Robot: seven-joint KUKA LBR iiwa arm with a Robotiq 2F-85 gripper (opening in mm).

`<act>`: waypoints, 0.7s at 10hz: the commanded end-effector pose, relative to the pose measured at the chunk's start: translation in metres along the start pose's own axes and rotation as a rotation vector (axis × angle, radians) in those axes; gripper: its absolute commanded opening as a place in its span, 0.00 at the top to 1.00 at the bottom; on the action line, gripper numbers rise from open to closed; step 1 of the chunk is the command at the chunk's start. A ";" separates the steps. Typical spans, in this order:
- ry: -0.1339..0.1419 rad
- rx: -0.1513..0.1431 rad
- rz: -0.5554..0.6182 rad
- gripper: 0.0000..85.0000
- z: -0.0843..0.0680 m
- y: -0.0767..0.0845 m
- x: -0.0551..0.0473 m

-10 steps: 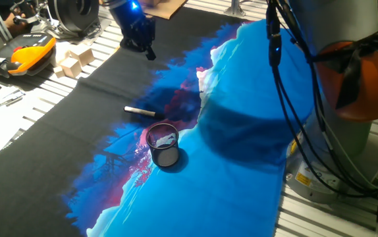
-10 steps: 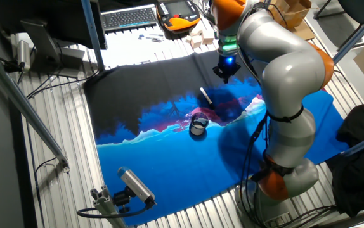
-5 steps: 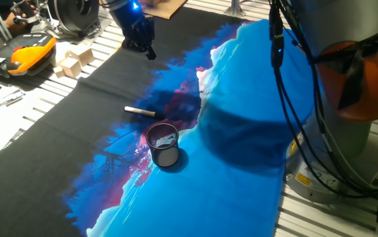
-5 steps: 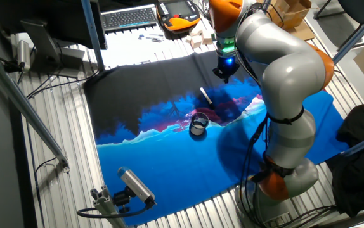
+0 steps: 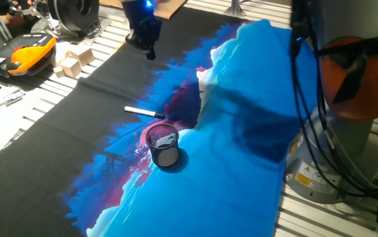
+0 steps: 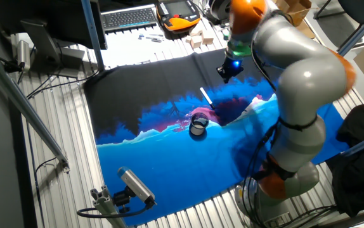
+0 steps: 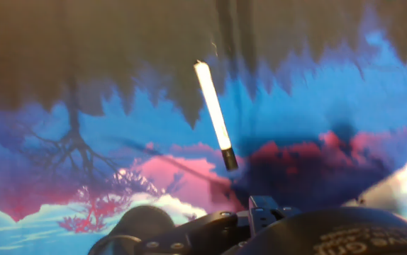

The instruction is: Put the pen into the pen holder

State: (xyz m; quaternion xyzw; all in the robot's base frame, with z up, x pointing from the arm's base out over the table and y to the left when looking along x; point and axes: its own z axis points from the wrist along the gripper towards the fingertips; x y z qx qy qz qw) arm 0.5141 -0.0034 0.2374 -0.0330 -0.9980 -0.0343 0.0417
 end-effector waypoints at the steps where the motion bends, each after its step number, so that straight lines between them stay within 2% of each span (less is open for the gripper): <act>1: -0.003 0.014 -0.033 1.00 0.000 0.000 0.000; 2: 0.008 0.037 -0.017 1.00 0.000 0.000 0.000; 3: -0.009 0.043 -0.018 1.00 0.000 0.000 0.000; 4: -0.023 0.013 -0.009 1.00 0.000 0.000 0.000; 5: -0.061 -0.006 -0.008 1.00 0.000 0.000 0.000; 6: -0.080 0.015 -0.001 1.00 0.000 0.000 0.000; 7: -0.109 0.018 -0.001 1.00 0.000 0.000 0.000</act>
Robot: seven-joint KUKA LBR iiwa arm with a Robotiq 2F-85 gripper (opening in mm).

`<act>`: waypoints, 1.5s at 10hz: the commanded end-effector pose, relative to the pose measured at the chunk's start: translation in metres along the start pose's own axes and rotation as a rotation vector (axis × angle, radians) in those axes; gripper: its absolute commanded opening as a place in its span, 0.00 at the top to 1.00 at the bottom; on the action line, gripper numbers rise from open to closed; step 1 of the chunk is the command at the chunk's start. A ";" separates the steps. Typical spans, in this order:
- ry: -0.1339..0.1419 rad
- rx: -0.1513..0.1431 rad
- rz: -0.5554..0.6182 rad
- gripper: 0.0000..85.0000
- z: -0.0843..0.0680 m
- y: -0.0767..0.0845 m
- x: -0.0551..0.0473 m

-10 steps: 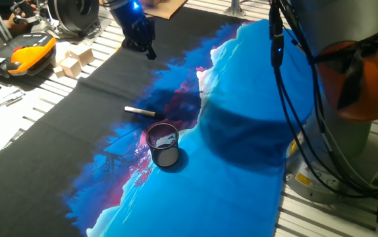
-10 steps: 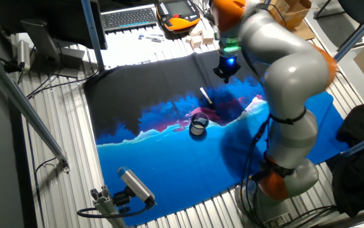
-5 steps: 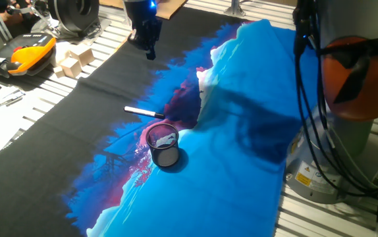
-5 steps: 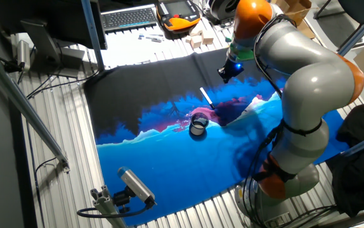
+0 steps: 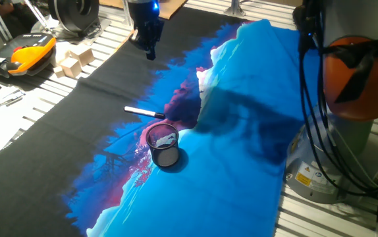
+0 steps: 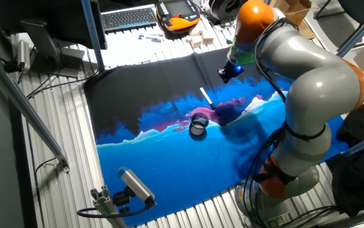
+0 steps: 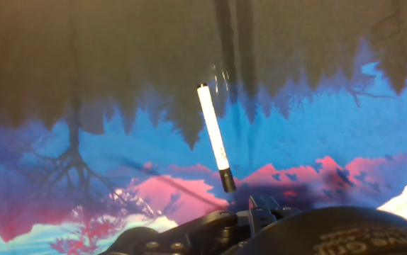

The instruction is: Put the pen into the pen holder

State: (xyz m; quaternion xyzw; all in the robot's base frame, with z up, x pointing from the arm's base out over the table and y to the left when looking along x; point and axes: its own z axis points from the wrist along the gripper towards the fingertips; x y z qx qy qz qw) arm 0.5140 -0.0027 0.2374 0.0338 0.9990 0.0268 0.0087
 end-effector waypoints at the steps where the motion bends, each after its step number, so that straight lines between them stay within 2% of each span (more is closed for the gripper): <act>1: 0.013 -0.007 -0.002 1.00 0.000 -0.001 0.000; 2: 0.029 0.008 -0.041 1.00 0.000 -0.001 0.000; 3: 0.051 0.007 -0.052 1.00 0.000 -0.001 0.000; 5: 0.028 0.006 -0.043 1.00 0.000 -0.001 0.000; 6: 0.031 0.037 -0.037 0.80 0.000 -0.001 0.000; 7: 0.026 0.048 -0.039 0.80 0.002 0.001 -0.003; 9: 0.030 0.052 -0.043 0.80 0.013 0.004 -0.014; 10: 0.023 0.048 -0.040 0.80 0.019 0.007 -0.018; 11: 0.013 0.058 -0.044 0.80 0.026 0.009 -0.020; 13: 0.011 0.073 -0.062 0.80 0.044 0.016 -0.027; 14: 0.011 0.092 -0.067 0.60 0.055 0.021 -0.028; 15: 0.002 0.091 -0.072 0.60 0.065 0.024 -0.029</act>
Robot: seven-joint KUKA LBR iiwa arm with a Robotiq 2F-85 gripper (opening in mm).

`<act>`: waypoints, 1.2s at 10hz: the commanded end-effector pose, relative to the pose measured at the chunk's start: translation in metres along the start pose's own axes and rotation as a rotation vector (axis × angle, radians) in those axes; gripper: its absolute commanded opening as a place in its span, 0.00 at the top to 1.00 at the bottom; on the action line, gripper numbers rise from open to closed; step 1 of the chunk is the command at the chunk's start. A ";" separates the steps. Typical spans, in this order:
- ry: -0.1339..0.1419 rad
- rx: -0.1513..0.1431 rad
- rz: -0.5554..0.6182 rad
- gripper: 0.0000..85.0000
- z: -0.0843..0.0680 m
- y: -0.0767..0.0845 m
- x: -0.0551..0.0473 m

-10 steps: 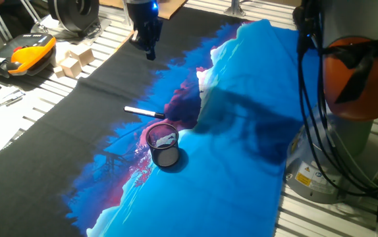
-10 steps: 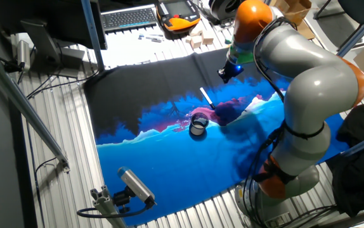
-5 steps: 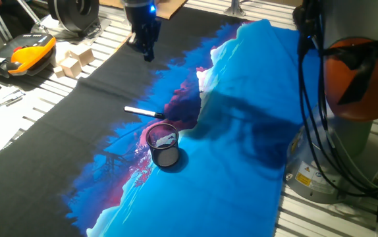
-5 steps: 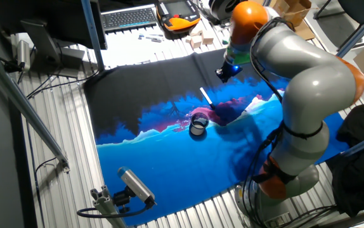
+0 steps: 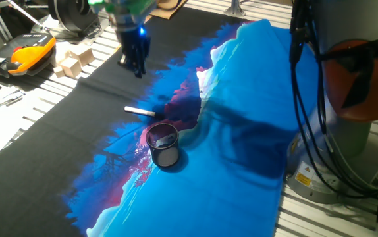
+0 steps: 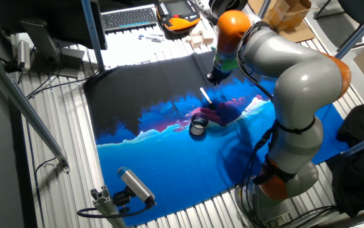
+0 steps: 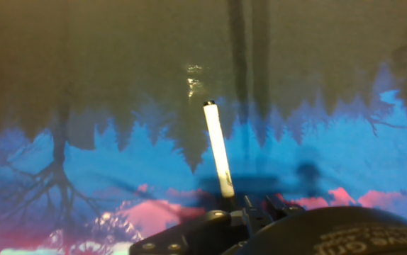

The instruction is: Put the pen into the pen holder

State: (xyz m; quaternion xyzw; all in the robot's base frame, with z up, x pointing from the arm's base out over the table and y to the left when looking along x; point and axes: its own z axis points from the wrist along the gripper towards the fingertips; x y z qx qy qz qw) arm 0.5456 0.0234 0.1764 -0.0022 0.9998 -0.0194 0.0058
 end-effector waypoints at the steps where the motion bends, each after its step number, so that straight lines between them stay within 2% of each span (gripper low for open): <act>1: 0.003 0.005 -0.015 0.60 0.010 0.002 -0.002; 2: 0.013 0.010 -0.027 0.40 0.015 0.002 -0.004; 3: 0.017 0.007 -0.035 0.40 0.023 0.003 -0.007; 6: -0.012 -0.009 -0.039 0.40 0.053 0.010 -0.009; 7: -0.012 -0.008 -0.057 0.40 0.061 0.010 -0.012; 8: -0.012 -0.018 -0.058 0.40 0.066 0.010 -0.013; 10: -0.019 -0.020 -0.063 0.40 0.071 0.010 -0.014; 12: -0.018 -0.008 -0.054 0.40 0.071 0.010 -0.014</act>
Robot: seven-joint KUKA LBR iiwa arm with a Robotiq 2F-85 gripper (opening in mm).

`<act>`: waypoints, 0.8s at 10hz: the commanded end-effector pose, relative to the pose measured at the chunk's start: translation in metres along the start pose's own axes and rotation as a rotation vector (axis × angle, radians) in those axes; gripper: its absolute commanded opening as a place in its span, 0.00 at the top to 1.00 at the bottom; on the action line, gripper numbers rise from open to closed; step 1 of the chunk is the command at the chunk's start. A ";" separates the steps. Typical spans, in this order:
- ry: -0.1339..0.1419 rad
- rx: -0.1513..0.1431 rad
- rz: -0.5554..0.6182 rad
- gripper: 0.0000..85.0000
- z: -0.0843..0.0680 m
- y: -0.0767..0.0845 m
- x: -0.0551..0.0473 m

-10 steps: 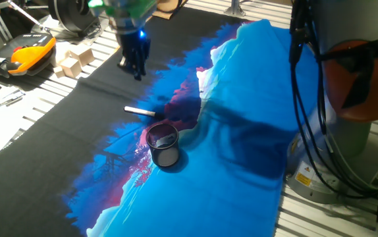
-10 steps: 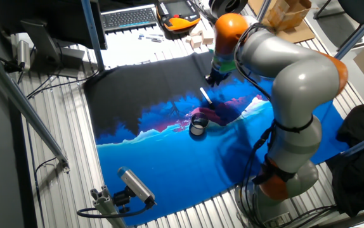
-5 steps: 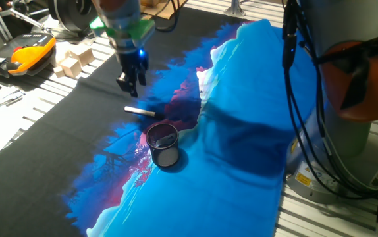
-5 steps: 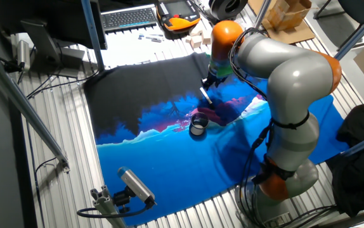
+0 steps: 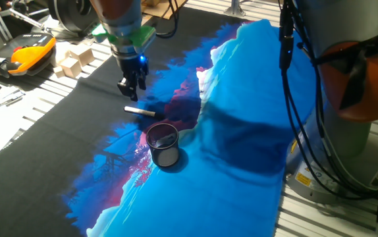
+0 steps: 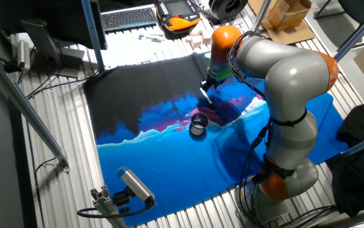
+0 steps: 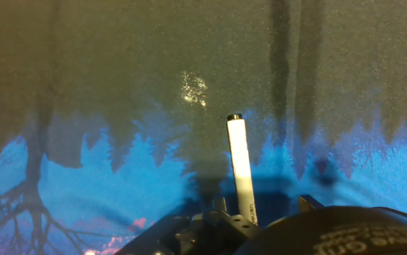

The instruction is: Put the pen into the pen holder

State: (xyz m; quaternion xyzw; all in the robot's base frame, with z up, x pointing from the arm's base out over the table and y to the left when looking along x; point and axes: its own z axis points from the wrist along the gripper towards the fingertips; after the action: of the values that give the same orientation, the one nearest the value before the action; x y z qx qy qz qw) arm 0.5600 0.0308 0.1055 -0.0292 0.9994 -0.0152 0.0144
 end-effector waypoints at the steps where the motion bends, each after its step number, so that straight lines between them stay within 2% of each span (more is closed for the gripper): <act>1: 0.000 0.000 0.011 0.40 0.000 0.000 0.000; 3: -0.010 0.008 0.028 0.40 0.000 0.000 0.000; 5: 0.011 0.006 0.001 0.40 0.000 0.000 0.000; 6: 0.015 -0.007 -0.005 0.40 0.000 0.000 0.000; 8: 0.008 -0.004 -0.014 0.40 0.000 0.000 0.000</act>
State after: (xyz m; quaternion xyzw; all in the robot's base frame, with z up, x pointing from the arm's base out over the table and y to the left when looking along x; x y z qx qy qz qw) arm 0.5600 0.0305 0.1055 -0.0369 0.9992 -0.0128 0.0104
